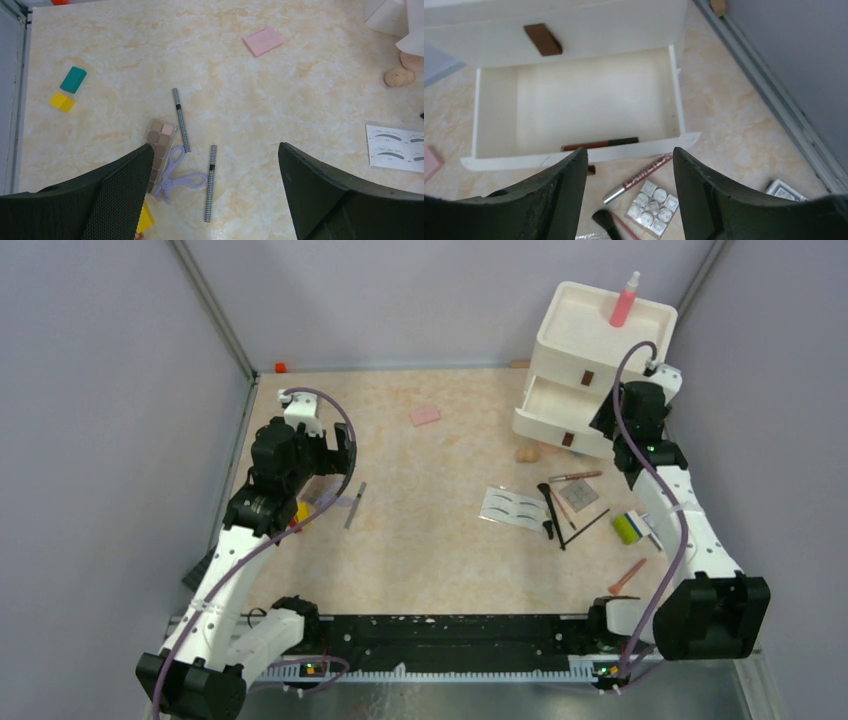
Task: Organize the makeup
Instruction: Move the storage box to the center of the board.
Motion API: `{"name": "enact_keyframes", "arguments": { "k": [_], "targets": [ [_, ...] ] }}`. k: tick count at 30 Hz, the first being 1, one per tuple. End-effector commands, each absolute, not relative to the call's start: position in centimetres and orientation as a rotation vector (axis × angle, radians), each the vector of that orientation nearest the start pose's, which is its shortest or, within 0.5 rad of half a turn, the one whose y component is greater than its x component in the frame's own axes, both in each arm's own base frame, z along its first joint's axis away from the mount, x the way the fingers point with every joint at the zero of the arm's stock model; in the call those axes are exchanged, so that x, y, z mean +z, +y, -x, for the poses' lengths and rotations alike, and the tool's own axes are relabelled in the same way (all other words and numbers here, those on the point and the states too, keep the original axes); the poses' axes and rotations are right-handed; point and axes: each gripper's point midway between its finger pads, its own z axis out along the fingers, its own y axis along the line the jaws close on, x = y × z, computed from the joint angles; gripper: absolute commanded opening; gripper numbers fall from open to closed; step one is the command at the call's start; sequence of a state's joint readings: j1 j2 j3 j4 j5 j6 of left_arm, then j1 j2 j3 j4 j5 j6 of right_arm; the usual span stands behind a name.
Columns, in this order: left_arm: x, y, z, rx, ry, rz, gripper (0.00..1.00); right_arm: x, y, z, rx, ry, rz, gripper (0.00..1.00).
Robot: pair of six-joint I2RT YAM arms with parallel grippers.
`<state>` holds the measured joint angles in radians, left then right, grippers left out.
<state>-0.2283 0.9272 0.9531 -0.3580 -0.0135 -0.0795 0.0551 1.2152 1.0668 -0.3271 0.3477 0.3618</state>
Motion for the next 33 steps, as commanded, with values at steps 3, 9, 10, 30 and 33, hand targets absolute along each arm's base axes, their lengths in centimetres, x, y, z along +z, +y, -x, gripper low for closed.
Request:
{"name": "enact_keyframes", "arguments": {
  "k": [3,9,10,30,33],
  "targets": [
    [28.4,-8.0,-32.1,-0.234,1.845,-0.146,0.99,24.6,-7.6,-40.5,-0.212,1.895,-0.583,0.63],
    [28.4,-7.9,-32.1,-0.226,1.846,-0.142,0.99,22.0,-10.1,-42.5,-0.193,1.941,-0.598,0.63],
    [28.3,-7.9,-32.1,-0.227,1.846,-0.142,0.99,21.6,-10.5,-42.7,-0.199,1.948,-0.598,0.62],
    [27.9,-8.1,-32.3,-0.234,1.859,-0.149,0.99,17.8,-10.1,-47.3,-0.058,1.993,-0.364,0.13],
    [27.8,-8.1,-32.3,-0.234,1.861,-0.15,0.99,18.1,-8.7,-47.9,0.023,1.969,-0.292,0.0]
  ]
}}
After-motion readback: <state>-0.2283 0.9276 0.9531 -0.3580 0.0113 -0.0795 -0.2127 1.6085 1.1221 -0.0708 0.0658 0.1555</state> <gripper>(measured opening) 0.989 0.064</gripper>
